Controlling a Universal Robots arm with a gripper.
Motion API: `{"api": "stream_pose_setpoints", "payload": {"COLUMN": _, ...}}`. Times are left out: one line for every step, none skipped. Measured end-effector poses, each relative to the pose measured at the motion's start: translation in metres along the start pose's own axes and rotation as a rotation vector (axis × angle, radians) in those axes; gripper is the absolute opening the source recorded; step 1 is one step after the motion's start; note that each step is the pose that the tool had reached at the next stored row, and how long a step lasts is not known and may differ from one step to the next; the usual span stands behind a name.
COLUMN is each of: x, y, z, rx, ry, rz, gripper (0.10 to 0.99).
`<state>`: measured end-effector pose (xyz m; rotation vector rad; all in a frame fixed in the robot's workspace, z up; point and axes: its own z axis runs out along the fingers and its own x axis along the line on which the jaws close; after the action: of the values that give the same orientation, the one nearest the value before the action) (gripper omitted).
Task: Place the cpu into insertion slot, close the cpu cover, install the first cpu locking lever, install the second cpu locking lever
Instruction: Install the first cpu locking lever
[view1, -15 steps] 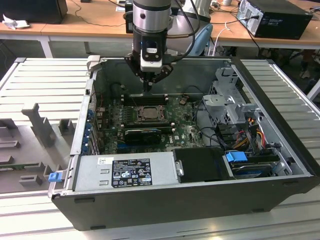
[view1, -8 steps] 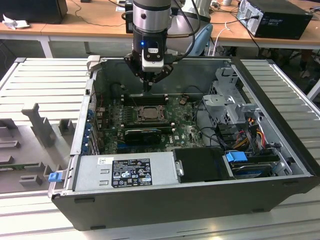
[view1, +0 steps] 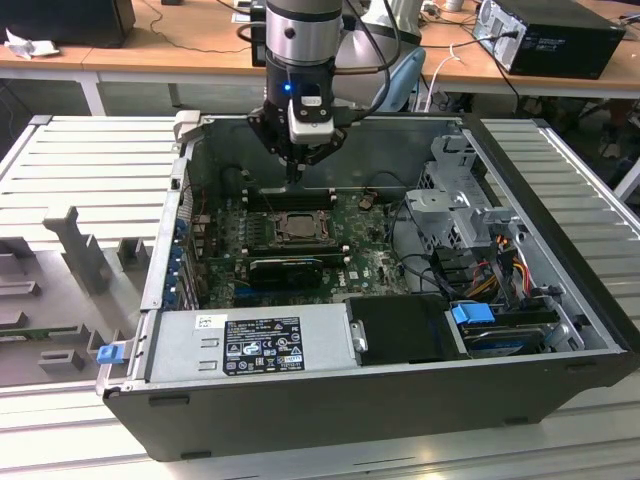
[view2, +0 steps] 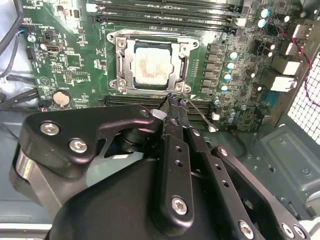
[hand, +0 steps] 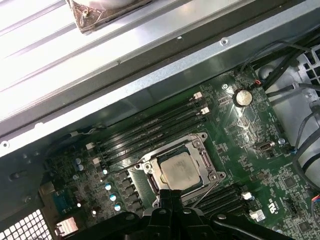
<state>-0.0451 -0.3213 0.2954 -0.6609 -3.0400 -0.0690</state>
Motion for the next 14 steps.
{"api": "stream_pose_setpoints", "payload": {"x": 0.0, "y": 0.0, "z": 0.0, "rx": 0.0, "ry": 0.0002, "rz": -0.011, "gripper": 0.106}}
{"api": "stream_pose_setpoints", "payload": {"x": 0.0, "y": 0.0, "z": 0.0001, "rx": 0.001, "ry": 0.0003, "rz": -0.027, "gripper": 0.106}}
{"api": "stream_pose_setpoints", "payload": {"x": 0.0, "y": 0.0, "z": 0.0003, "rx": 0.001, "ry": 0.0005, "rz": -0.04, "gripper": 0.106}}
{"api": "stream_pose_setpoints", "payload": {"x": 0.0, "y": 0.0, "z": 0.0006, "rx": 0.002, "ry": 0.0008, "rz": -0.064, "gripper": 0.106}}
{"api": "stream_pose_setpoints", "payload": {"x": 0.0, "y": 0.0, "z": 0.0007, "rx": 0.002, "ry": 0.0008, "rz": -0.08, "gripper": 0.106}}
{"api": "stream_pose_setpoints", "payload": {"x": -0.0001, "y": 0.0, "z": 0.0015, "rx": 0.002, "ry": -0.0013, "rz": -0.11, "gripper": 0.106}}
{"api": "stream_pose_setpoints", "payload": {"x": -0.0001, "y": -0.0001, "z": 0.0018, "rx": 0.001, "ry": -0.0044, "rz": -0.123, "gripper": 0.106}}
{"api": "stream_pose_setpoints", "payload": {"x": -0.0001, "y": -0.0001, "z": 0.0024, "rx": -0.003, "ry": -0.0145, "rz": -0.146, "gripper": 0.106}}
{"api": "stream_pose_setpoints", "payload": {"x": -0.0001, "y": -0.0001, "z": 0.0026, "rx": -0.004, "ry": -0.0181, "rz": -0.157, "gripper": 0.106}}
{"api": "stream_pose_setpoints", "payload": {"x": -0.0001, "y": -0.0001, "z": 0.0026, "rx": -0.004, "ry": -0.0196, "rz": -0.163, "gripper": 0.106}}
{"api": "stream_pose_setpoints", "payload": {"x": -0.0001, "y": -0.0001, "z": 0.0027, "rx": -0.005, "ry": -0.0223, "rz": -0.172, "gripper": 0.106}}
{"api": "stream_pose_setpoints", "payload": {"x": -0.0001, "y": -0.0001, "z": 0.0027, "rx": -0.005, "ry": -0.0228, "rz": -0.177, "gripper": 0.106}}
{"api": "stream_pose_setpoints", "payload": {"x": 0.0, "y": -0.0002, "z": 0.0027, "rx": -0.004, "ry": -0.0228, "rz": -0.181, "gripper": 0.106}}
{"api": "stream_pose_setpoints", "payload": {"x": 0.0, "y": -0.0002, "z": 0.0028, "rx": -0.004, "ry": -0.0228, "rz": -0.184, "gripper": 0.106}}
